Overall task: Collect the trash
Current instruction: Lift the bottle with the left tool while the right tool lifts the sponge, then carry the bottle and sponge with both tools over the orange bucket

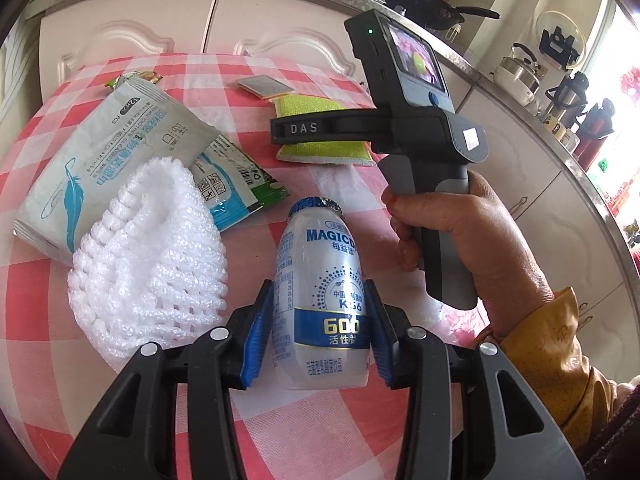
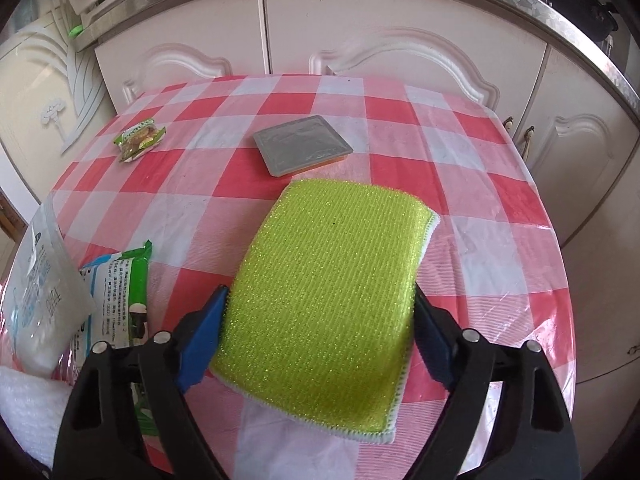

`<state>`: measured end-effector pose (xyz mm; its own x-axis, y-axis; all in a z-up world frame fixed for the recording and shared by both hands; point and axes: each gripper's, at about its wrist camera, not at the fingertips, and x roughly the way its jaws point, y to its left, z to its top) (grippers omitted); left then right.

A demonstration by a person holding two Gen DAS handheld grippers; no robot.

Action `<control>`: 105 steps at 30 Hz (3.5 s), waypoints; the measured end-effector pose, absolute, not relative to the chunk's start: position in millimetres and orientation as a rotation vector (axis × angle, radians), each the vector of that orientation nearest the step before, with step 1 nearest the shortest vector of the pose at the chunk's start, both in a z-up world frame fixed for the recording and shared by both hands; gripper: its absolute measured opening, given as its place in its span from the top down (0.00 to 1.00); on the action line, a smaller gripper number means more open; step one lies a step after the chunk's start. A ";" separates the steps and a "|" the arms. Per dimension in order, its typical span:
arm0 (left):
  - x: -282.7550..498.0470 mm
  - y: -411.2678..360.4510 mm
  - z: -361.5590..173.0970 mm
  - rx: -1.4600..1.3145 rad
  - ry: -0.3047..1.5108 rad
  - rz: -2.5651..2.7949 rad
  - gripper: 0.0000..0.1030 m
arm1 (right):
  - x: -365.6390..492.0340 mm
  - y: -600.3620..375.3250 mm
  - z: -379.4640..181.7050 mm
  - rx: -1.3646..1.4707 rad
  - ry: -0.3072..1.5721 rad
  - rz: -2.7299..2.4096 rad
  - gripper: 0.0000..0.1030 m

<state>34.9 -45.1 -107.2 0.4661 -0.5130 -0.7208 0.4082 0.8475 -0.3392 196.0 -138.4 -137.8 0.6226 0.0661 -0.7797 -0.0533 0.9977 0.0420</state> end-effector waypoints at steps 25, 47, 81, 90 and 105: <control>20.7 -40.7 -76.9 -0.173 0.827 -0.649 0.56 | 149.1 -192.0 -117.8 0.323 0.732 0.167 0.31; 1.6 8.9 -42.8 -0.215 0.699 -0.602 0.56 | 89.5 -151.7 -81.5 0.325 0.571 0.220 0.31; -3.4 127.0 -50.0 -0.357 0.636 -0.413 0.56 | 48.9 -40.7 -40.5 0.081 0.549 0.360 0.31; -10.4 178.5 -55.3 -0.404 0.604 -0.299 0.56 | 45.8 3.8 -31.5 0.007 0.548 0.445 0.31; -38.3 297.3 -68.8 -0.482 0.561 0.021 0.56 | 40.5 99.6 -22.2 -0.159 0.550 0.657 0.30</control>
